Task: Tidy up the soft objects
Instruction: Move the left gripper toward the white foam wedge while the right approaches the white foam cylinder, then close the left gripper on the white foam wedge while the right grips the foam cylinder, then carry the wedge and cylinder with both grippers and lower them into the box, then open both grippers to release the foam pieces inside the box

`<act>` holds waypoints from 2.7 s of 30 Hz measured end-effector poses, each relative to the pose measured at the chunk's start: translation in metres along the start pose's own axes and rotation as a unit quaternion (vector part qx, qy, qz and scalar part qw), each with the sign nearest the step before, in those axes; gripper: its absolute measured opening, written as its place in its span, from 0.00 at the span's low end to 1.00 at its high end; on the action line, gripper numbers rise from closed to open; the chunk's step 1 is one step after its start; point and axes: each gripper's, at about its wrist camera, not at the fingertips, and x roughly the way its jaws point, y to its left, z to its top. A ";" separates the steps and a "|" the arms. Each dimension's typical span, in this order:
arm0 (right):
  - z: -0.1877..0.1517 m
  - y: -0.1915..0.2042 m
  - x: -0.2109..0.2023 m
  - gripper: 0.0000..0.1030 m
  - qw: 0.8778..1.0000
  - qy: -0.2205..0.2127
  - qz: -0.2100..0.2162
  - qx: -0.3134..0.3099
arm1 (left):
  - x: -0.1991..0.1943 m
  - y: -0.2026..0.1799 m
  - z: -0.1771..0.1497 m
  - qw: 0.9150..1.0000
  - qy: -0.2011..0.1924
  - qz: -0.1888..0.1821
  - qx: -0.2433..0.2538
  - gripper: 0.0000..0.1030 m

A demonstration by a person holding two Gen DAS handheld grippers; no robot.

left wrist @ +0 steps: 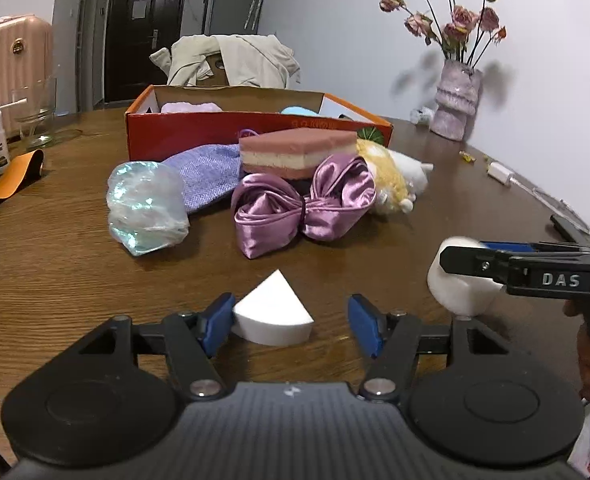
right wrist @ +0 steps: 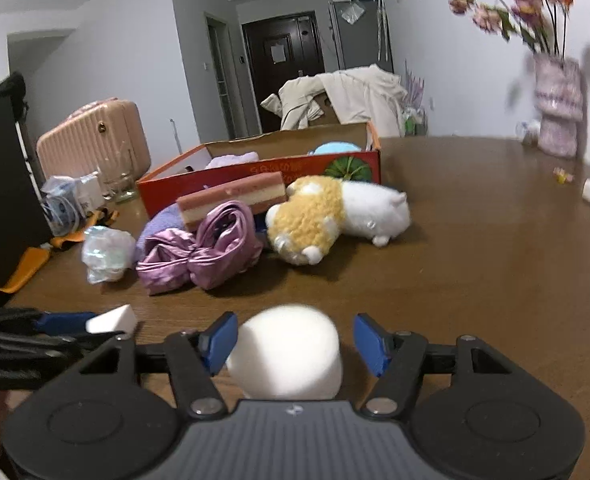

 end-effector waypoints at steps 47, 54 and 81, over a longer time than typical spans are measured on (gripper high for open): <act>0.146 0.024 0.042 0.55 0.990 -0.044 0.109 -0.079 | 0.022 0.040 0.166 0.997 -0.068 0.020 0.042 0.35; 0.238 -0.007 0.180 0.54 0.993 0.032 0.111 0.019 | 0.133 0.081 0.248 1.000 0.006 0.029 -0.004 0.35; 0.289 0.012 0.262 0.81 0.995 0.069 0.067 -0.018 | 0.120 0.113 0.261 0.993 -0.011 0.111 0.045 0.72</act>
